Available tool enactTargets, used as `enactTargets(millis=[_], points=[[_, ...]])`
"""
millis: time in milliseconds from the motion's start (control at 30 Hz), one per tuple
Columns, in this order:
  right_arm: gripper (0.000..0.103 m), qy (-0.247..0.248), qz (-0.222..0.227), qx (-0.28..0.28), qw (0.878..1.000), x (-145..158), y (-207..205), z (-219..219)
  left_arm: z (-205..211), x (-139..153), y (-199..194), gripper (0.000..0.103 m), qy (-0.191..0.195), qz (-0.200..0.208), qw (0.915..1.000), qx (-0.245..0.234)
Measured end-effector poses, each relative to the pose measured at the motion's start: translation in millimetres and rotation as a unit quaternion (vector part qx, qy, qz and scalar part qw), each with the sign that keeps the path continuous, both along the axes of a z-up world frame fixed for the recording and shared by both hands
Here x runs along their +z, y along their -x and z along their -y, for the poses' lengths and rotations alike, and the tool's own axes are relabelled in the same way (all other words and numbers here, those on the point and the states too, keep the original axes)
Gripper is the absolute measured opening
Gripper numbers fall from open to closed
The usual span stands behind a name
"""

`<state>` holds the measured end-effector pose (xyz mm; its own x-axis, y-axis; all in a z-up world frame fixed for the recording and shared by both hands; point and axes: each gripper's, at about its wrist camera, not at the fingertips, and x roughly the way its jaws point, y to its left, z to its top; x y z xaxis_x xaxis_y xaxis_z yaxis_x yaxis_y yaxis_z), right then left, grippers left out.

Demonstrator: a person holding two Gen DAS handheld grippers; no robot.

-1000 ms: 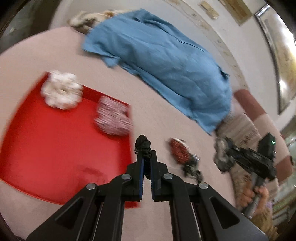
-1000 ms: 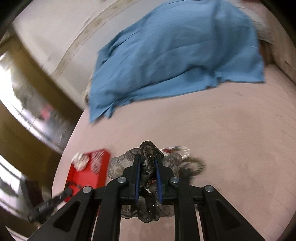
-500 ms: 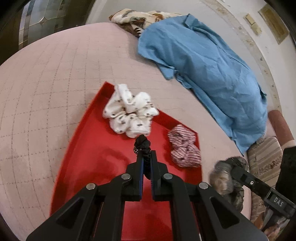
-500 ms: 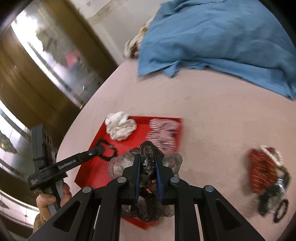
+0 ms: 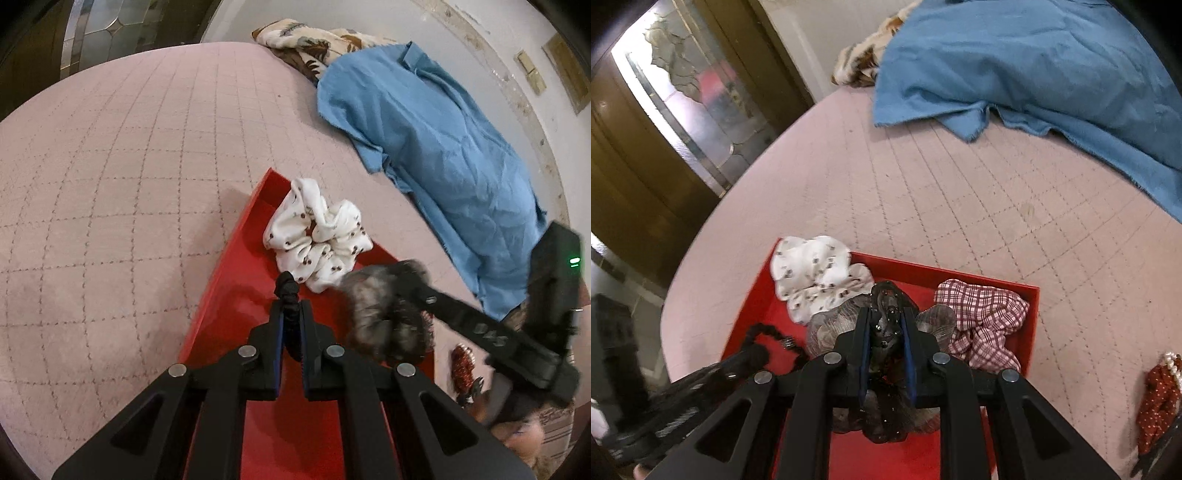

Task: Organize jewelry
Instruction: 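Carry both items over the red tray and open both tools to release them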

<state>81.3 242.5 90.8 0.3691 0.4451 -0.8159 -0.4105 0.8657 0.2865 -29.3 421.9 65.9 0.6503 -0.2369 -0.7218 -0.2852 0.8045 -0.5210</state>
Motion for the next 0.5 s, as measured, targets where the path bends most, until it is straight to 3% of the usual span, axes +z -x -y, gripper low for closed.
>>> enactTargets(millis=[100,167,267,500], points=[[0.023,-0.001,-0.004,-0.006,1.0,-5,-3,-1,-1,4,3,0.012,0.003,0.012,0.9999,0.002],[0.026,-0.006,-0.003,-0.008,1.0,-3,-2,-1,0,7,5,0.031,-0.001,0.021,0.9998,0.007],[0.033,-0.01,0.0,-0.003,1.0,3,1,-1,0,17,11,0.048,-0.005,0.048,0.9987,0.016],[0.056,-0.032,0.021,-0.013,0.999,32,14,19,10,28,14,0.055,-0.04,0.067,0.9969,0.01]])
